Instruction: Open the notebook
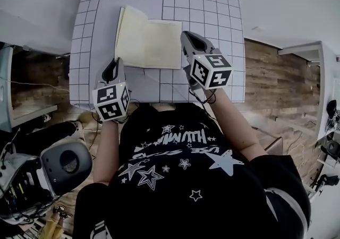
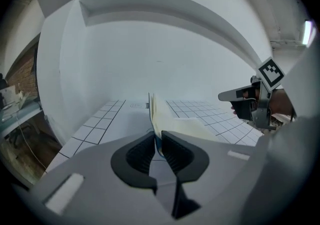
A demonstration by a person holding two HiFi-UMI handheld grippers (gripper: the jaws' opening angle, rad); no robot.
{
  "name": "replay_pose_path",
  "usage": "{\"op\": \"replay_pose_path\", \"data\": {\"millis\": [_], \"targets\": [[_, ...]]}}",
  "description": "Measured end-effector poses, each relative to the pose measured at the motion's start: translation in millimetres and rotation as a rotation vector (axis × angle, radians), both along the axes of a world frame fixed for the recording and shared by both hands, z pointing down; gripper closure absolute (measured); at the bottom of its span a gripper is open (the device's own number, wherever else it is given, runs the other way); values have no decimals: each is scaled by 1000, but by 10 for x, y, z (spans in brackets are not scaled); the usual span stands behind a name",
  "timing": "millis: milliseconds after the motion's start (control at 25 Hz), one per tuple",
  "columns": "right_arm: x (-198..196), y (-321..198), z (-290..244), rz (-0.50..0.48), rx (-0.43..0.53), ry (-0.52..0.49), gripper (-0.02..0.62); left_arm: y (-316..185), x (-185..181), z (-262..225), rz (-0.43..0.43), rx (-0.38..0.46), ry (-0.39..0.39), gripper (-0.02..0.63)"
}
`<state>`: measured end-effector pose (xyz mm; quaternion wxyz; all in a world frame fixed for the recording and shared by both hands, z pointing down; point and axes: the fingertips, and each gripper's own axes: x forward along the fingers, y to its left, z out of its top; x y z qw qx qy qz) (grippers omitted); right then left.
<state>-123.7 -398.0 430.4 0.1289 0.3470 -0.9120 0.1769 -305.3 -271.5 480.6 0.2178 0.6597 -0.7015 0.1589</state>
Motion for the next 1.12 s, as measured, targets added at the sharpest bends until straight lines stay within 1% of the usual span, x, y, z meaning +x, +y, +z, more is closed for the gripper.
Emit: {"op": "replay_pose_path", "data": {"millis": [120, 160, 240, 360, 480, 520, 600, 680, 760, 920, 960, 1040, 1120], "targets": [[-134, 54, 44, 29, -5, 20, 578, 58, -189, 218, 21, -30, 42, 541], [-178, 73, 59, 38, -6, 26, 578, 73, -236, 298, 34, -44, 42, 534], [-258, 99, 78, 55, -4, 36, 578, 79, -315, 456, 67, -75, 13, 518], [-330, 132, 120, 85, -2, 55, 578, 70, -401, 663, 115, -115, -87, 487], [-349, 184, 223, 123, -19, 75, 578, 50, -463, 835, 175, -154, -251, 421], [-346, 199, 262, 136, -26, 80, 578, 29, -467, 863, 196, -161, -296, 402], [-311, 240, 330, 163, -41, 94, 578, -17, -447, 870, 228, -157, -345, 399], [-235, 324, 385, 189, -56, 108, 578, -24, -400, 851, 257, -146, -372, 399], [-141, 425, 429, 213, -67, 116, 578, 6, -361, 807, 272, -128, -381, 399], [-35, 401, 411, 256, -64, 102, 578, -73, -405, 616, 266, -73, -361, 405], [-34, 386, 390, 255, -58, 95, 578, -90, -413, 562, 268, -57, -350, 417], [-9, 400, 334, 247, -43, 79, 578, -64, -360, 489, 277, -32, -294, 457], [54, 460, 253, 233, -23, 57, 578, 17, -253, 417, 272, -19, -226, 472]]}}
